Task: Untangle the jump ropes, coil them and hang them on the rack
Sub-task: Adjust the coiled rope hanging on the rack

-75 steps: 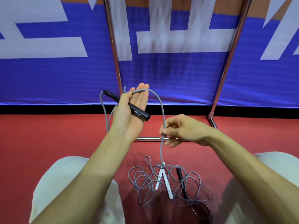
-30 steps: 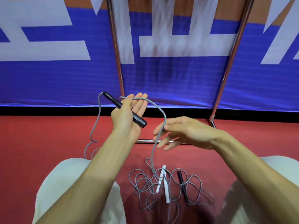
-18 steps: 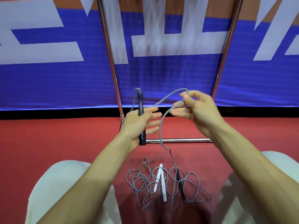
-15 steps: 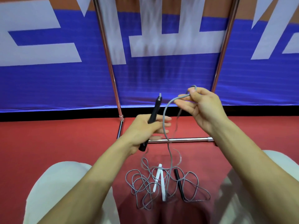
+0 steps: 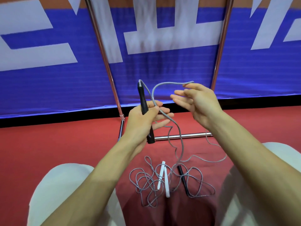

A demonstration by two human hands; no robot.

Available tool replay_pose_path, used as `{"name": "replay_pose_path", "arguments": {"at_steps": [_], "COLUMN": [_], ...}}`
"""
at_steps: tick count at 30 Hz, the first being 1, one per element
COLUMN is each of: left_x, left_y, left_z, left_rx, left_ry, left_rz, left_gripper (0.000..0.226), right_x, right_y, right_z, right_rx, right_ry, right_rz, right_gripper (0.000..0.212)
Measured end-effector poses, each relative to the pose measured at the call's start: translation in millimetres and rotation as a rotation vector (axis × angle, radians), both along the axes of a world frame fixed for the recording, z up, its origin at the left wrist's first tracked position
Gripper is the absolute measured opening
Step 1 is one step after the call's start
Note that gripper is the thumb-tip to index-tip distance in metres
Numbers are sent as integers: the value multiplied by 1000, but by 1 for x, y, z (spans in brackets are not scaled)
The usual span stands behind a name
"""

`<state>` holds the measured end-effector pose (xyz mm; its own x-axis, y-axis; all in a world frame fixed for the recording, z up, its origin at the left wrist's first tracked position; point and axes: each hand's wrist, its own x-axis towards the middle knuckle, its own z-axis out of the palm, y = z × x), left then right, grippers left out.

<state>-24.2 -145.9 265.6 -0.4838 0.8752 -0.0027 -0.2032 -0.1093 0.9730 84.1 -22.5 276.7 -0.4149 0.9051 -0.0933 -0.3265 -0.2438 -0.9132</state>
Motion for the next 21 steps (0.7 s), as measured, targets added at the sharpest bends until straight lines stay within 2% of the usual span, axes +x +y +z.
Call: {"name": "replay_pose_path", "arguments": {"at_steps": [4,6,10,12,14,17,19,21], "left_x": [-9,-16,-31,-36,-37,-35,-35,-35], "left_y": [2,2,-2,-4,-6,-8,-7,-4], "left_z": [8,9,12,15,18,19,15,9], "left_rx": [111,159,251,314,352,345,294,194], "left_ry": [-242,-371,-632,-702,-684,-593,-491,-368], "left_rz": [189,254,293,283,274,266,269,261], "left_gripper": [11,9,10,9,8,11,14,15], "right_x": [-9,-13,-16,-16,-17,-20,-21,-19], "right_y": [-13,-17,-25,-30,-36,-34,-28,-24], "right_z": [-4,-6,-16,-24,-31,-34,-30,-22], "right_rx": [143,178,320,385,434,434,396,298], "right_ry": [-319,-390,-490,-575,-708,-750,-649,-453], "right_rz": [196,323,510,628,729,581,401,266], "right_gripper": [22,26,20,15,14,23,24,21]}}
